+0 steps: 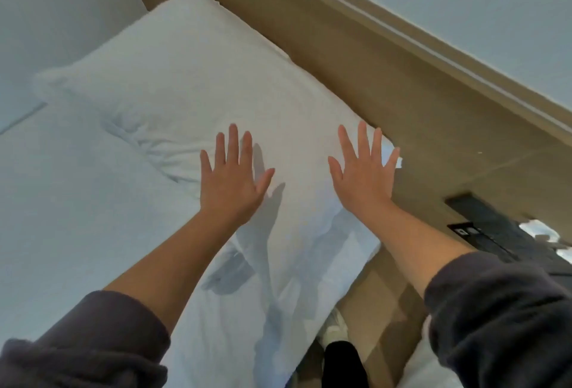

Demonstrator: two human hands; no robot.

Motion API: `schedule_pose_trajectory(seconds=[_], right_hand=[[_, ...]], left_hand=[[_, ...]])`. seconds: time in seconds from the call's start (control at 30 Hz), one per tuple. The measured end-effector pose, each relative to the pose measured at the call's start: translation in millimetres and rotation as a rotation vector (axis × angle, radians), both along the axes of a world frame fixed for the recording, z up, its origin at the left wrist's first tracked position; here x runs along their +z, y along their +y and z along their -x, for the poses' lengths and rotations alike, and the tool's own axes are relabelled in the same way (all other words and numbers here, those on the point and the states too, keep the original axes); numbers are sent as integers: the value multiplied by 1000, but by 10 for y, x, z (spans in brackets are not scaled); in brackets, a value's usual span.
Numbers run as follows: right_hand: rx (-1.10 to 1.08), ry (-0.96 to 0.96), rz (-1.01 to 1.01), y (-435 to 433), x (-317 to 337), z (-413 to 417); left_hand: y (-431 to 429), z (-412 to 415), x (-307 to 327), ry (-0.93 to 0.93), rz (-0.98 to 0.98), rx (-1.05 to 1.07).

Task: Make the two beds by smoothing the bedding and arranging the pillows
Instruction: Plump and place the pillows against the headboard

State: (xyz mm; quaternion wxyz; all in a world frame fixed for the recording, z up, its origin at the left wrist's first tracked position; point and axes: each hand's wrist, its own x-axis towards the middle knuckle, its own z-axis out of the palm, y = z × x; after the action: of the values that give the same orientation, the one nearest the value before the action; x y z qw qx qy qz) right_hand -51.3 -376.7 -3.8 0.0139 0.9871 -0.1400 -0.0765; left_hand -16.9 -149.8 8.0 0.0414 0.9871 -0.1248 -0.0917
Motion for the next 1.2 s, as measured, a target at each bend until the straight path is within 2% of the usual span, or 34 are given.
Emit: schedule_pose_trajectory(seconds=[0.17,0.4,0.47,0.57,0.83,0.97,1.1,1.2], right_hand=[[-165,103,-6,-293,333,1179],[-436,234,-36,-844,224,2993],[-602,280,-51,-958,186,3611],[-709,289,-62,-947,17,4221],[-1063,286,-150,-610,-156,6320],[-1194,330,-231,-276,-420,7326],[-1261,359,-255,-46,-735,8227],[-1308,372,-273,9,-972,8778]], left_hand=[[-540,746,193,-52,-95,-315],[-1196,1788,-33,87,-190,-692],[-1411,2201,-170,133,-204,-813],[-1552,2575,-235,173,-218,-896],[-2089,4417,-156,209,-210,-1265],[-1973,5375,-358,275,-262,-1327],[-1822,6357,-713,440,-257,-1182],[-1751,7025,-1017,498,-286,-1149]])
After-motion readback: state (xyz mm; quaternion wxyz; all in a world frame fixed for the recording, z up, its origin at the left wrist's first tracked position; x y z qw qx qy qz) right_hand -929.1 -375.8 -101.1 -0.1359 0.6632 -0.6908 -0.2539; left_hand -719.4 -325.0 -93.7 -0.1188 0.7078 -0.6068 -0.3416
